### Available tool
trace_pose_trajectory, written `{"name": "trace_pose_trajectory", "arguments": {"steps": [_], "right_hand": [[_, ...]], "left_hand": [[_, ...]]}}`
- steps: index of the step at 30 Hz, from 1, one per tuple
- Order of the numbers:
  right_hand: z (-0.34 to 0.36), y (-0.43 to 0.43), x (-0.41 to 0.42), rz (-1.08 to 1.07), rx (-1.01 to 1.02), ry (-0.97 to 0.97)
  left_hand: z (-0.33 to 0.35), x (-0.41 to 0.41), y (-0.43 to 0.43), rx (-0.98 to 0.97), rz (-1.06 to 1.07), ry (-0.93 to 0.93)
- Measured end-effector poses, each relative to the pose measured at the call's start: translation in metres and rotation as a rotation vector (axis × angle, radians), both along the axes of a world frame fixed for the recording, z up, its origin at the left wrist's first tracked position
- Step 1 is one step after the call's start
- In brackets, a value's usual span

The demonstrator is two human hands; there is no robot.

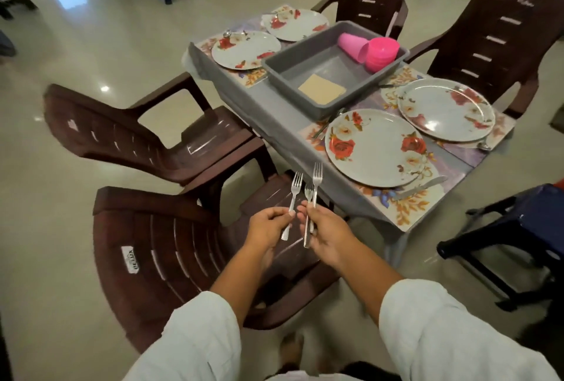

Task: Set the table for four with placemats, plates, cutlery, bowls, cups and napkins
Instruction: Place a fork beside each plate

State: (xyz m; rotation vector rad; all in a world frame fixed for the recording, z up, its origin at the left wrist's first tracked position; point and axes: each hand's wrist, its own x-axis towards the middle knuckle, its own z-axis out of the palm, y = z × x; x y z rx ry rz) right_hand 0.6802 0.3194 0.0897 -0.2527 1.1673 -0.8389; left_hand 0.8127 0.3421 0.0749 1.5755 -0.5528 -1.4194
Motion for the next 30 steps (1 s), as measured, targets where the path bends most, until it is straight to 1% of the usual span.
{"name": "trace_pose_trajectory", "arguments": {"steps": [7, 10, 13, 18, 21, 25, 30], "right_hand": [[0.006, 0.034, 0.050, 0.056, 0.027, -0.111], [0.005, 0.047, 0.077, 0.057, 0.033, -0.135], [0.009, 0.063, 0.105, 0.094, 0.033, -0.116], [0.022, 0.068, 0.157, 0.094, -0.025, -0.051], [0.032, 0.056, 0.201, 0.069, -0.075, -0.030], [0.040, 0.041, 0.288, -0.004, -0.113, 0.029], [0.052, 0.023, 0.388, -0.089, -0.125, 0.028]], "left_hand": [[0.018, 0.048, 0.048, 0.029, 0.106, -0.045], [0.022, 0.074, 0.065, 0.041, 0.084, -0.114], [0.030, 0.104, 0.074, 0.031, 0.094, -0.133], [0.043, 0.164, 0.074, -0.039, 0.098, -0.076], [0.046, 0.211, 0.065, -0.057, 0.091, -0.052], [0.046, 0.295, 0.046, -0.106, 0.043, -0.057], [0.060, 0.390, 0.025, -0.121, 0.005, -0.011]]}}
